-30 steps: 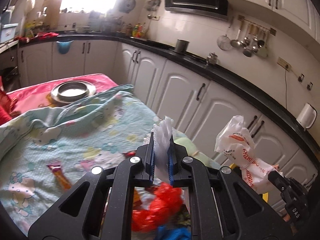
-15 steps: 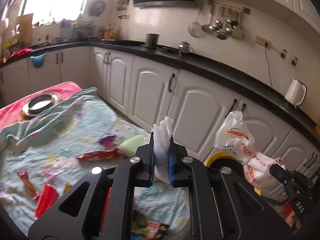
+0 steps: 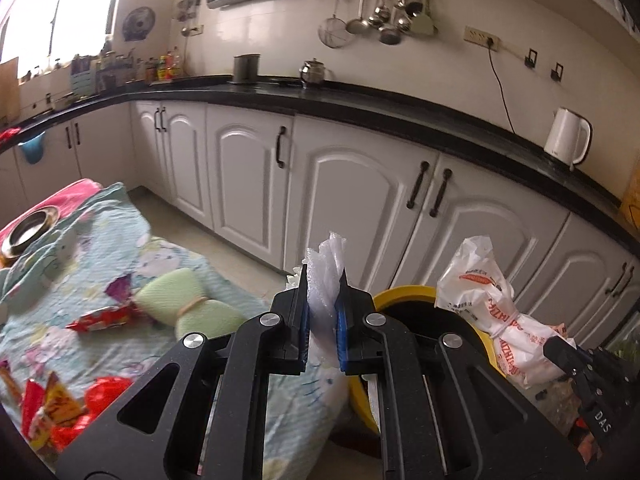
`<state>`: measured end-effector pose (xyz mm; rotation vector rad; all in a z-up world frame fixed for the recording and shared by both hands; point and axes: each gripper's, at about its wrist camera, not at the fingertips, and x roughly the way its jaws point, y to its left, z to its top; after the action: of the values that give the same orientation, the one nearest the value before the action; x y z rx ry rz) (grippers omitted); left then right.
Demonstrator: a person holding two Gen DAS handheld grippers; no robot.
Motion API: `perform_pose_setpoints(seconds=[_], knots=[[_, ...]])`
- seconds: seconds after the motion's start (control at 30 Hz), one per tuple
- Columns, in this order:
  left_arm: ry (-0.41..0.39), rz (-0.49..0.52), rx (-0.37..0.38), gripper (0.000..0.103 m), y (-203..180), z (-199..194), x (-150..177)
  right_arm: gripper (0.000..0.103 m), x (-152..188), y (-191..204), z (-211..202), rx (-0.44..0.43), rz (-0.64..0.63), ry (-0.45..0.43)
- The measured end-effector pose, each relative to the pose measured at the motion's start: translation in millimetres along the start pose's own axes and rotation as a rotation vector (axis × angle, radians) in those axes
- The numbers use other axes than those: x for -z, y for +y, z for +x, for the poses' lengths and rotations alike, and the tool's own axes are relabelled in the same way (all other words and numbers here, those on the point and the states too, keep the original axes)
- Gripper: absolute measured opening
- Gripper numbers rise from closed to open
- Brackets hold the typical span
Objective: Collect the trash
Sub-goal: 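Carry both bags over the yellow bin and open both tools to drop them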
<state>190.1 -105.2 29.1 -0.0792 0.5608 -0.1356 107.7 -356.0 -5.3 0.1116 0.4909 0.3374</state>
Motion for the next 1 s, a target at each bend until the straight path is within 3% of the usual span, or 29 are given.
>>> perform_pose_setpoints(seconds=[0.4, 0.8, 0.87, 0.93, 1.0], knots=[[0.067, 0.073, 0.043, 0.006, -51, 55, 14, 0.005, 26, -38, 9, 0.109, 0.049, 0.076], [0.155, 0.092, 0.101, 0.007, -70, 97, 32, 0.005, 46, -51, 29, 0.122, 0.102, 0.167], [0.168, 0.087, 0.110, 0.013, -72, 102, 33, 0.006, 48, -52, 32, 0.117, 0.111, 0.175], [0.177, 0.080, 0.119, 0.026, -72, 105, 34, 0.008, 48, -54, 35, 0.122, 0.124, 0.177], [0.184, 0.074, 0.132, 0.035, -71, 107, 35, 0.015, 49, -56, 36, 0.129, 0.125, 0.179]])
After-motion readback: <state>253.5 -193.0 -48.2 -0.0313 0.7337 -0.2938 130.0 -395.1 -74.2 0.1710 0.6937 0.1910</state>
